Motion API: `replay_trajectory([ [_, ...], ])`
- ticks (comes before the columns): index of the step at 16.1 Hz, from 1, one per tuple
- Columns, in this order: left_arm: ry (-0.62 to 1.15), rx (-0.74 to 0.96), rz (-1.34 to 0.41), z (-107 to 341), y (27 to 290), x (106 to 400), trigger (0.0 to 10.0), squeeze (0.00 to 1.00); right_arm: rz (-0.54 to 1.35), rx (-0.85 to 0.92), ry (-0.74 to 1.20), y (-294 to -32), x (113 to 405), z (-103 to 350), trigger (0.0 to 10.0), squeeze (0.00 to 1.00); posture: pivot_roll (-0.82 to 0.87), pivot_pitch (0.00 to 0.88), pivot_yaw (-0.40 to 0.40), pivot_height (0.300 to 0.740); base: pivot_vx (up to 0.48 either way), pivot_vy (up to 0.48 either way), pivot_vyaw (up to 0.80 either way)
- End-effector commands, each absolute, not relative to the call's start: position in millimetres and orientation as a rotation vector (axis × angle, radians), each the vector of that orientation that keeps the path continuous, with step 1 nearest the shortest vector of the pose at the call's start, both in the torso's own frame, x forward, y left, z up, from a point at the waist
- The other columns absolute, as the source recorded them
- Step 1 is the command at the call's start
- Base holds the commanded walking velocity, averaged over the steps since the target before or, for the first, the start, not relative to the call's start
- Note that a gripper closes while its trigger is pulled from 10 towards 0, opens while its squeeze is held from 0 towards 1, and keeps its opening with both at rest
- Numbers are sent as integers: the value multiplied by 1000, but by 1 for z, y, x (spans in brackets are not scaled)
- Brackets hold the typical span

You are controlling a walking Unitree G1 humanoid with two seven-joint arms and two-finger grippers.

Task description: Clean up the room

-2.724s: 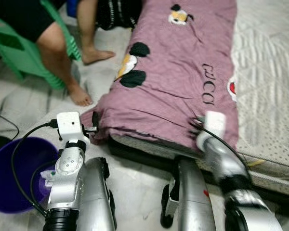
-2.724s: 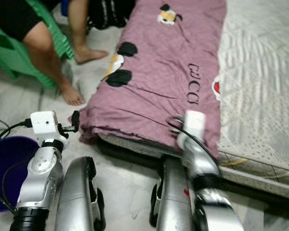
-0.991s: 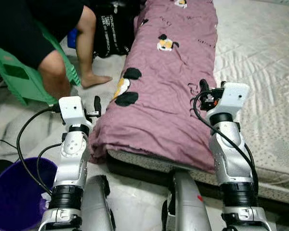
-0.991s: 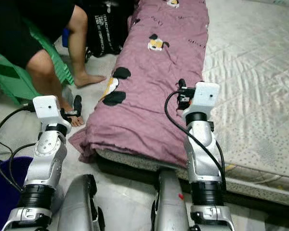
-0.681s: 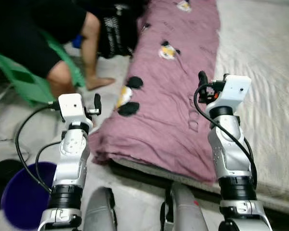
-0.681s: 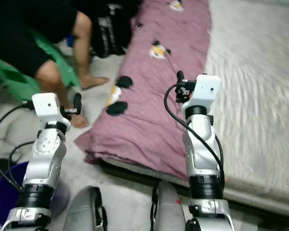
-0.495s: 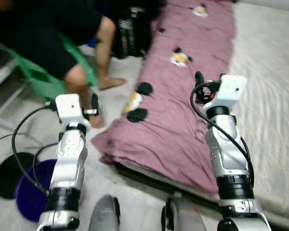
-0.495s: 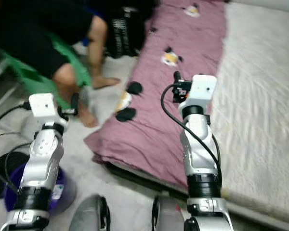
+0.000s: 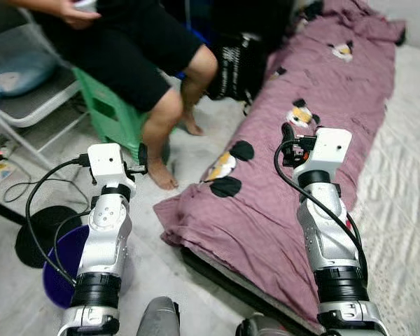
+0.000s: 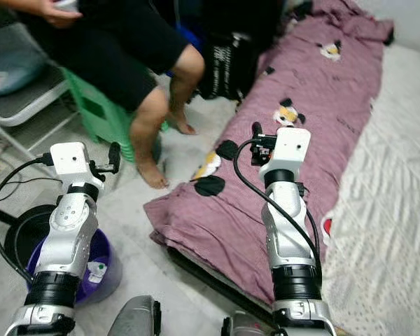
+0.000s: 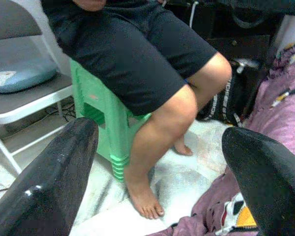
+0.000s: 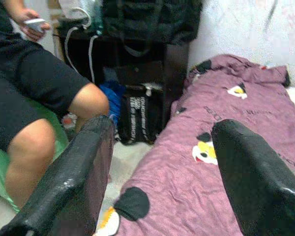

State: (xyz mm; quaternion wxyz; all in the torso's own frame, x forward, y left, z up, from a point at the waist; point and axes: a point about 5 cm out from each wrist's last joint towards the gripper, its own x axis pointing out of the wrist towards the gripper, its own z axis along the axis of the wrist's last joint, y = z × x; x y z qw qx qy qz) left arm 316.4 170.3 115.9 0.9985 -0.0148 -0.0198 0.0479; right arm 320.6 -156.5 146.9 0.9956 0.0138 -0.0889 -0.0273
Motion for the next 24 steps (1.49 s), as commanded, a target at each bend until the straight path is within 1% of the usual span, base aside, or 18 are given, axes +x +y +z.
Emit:
replay_trajectory([
  [1,-40,-29,87,116,169,319,10000,0,-69,30,-160,-156,316,137,10000,0,-37,31,37,740,0,0,0],
  [3,-32,-9,51,114,165,319,10000,0,-89,25,-144,-156,314,132,10000,0,-38,30,50,740,0,0,0],
  [4,-25,-8,43,112,163,317,10000,0,-87,2,-147,-157,312,130,10000,0,-30,36,77,740,0,0,0],
  [6,-15,0,8,110,159,314,10000,0,-123,-9,-143,-161,313,129,10000,0,-29,43,94,740,0,0,0],
  [9,-4,3,-8,107,156,315,10000,0,-129,36,-148,-158,313,129,10000,0,-39,53,91,740,0,0,0],
  [14,-3,-1,-7,106,155,314,10000,0,-129,35,-140,-158,312,128,10000,0,-47,62,74,740,0,0,0],
  [15,4,-13,35,102,162,308,10000,0,-65,-35,-127,-154,307,126,10000,0,-43,88,30,740,0,0,800],
  [17,7,-13,40,101,162,306,10000,0,-51,-33,-127,-151,307,125,10000,0,-34,90,26,740,0,0,800],
  [19,4,-13,54,102,164,304,10000,0,-19,-23,-125,-143,310,125,10000,0,-21,93,11,740,0,0,800],
  [24,3,-17,77,101,167,300,10000,0,22,-23,-133,-137,315,130,10000,0,-14,99,-7,740,0,0,800],
])
